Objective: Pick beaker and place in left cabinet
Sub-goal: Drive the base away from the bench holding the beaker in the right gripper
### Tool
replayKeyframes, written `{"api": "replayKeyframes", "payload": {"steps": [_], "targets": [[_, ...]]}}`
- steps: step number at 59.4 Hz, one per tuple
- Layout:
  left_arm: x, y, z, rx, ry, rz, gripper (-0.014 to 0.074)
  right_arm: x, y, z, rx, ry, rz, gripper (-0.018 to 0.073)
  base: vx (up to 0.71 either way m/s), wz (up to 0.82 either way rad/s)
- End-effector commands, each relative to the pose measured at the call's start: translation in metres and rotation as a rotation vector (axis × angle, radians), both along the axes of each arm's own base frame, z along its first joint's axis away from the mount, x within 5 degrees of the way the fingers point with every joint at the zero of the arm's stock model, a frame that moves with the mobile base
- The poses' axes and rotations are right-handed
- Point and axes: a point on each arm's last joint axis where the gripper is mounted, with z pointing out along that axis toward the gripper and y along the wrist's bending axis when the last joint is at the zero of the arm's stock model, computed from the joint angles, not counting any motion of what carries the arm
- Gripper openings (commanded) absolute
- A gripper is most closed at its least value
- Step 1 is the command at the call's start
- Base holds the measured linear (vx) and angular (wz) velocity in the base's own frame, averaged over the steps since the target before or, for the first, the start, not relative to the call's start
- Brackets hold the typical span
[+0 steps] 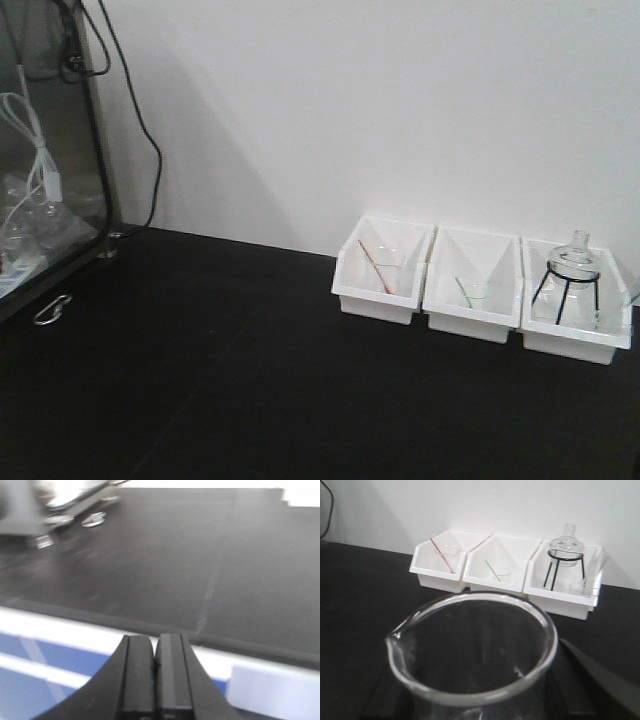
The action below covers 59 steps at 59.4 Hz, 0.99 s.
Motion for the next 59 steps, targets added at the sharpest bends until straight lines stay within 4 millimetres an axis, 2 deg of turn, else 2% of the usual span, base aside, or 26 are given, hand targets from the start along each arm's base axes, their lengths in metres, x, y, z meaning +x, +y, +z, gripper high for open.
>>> {"api": "replayKeyframes", "payload": {"steps": [1,59], "targets": [[0.0006,-0.0014,0.0123,-0.004,-0.099,-0.018,0.0004,0.0007,0.0019,0.0121,0.0,-0.044,0.023,-0.0004,-0.11,0.42],[0.0006,-0.0014,0.0123,-0.004,-0.099,-0.018,0.0004,0.0007,0.0019,0.0121,0.0,-0.044,0.023,-0.0004,-0.08,0.43]]}}
